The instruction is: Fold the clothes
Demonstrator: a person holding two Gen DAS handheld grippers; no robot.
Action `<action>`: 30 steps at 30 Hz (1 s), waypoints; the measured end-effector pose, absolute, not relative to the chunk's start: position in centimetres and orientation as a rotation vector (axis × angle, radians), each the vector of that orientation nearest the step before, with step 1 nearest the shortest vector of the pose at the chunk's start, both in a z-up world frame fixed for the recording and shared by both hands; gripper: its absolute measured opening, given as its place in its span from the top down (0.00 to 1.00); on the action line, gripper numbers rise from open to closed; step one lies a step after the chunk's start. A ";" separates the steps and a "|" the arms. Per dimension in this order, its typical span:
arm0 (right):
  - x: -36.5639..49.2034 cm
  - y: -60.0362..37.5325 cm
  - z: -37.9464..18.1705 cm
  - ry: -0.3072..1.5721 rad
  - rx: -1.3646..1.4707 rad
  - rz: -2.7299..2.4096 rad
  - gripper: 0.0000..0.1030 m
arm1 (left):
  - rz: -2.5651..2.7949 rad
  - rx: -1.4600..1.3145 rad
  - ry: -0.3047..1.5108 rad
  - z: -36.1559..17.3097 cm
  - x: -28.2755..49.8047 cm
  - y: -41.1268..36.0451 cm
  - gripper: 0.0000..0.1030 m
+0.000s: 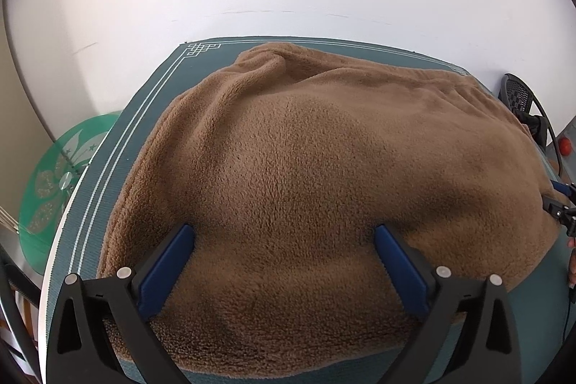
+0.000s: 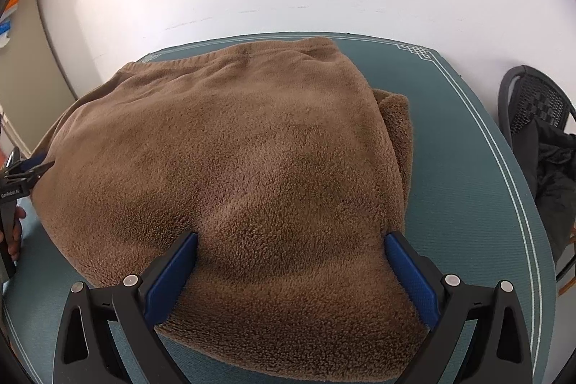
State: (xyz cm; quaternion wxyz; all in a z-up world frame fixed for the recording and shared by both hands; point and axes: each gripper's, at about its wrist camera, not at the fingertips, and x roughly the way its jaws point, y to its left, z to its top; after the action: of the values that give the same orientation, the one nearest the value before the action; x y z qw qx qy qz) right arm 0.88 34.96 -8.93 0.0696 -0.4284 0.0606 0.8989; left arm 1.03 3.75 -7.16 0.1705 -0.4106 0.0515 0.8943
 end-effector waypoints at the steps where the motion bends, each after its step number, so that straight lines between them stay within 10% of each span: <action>1: 0.9 34.8 -8.9 0.180 -1.282 2.694 0.01 | 2.540 -1.166 0.146 -7.1 1.0 3.7 0.02; 30: -4.9 31.3 -8.8 0.172 -1.242 2.617 0.01 | 2.536 -1.165 0.143 -7.2 0.9 3.8 0.02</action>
State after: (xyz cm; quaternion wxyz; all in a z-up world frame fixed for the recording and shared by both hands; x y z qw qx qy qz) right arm -4.90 31.31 -8.81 0.1195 -0.4248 0.0588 0.8954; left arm 0.85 3.83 -7.19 0.1727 -0.4105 0.0502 0.8940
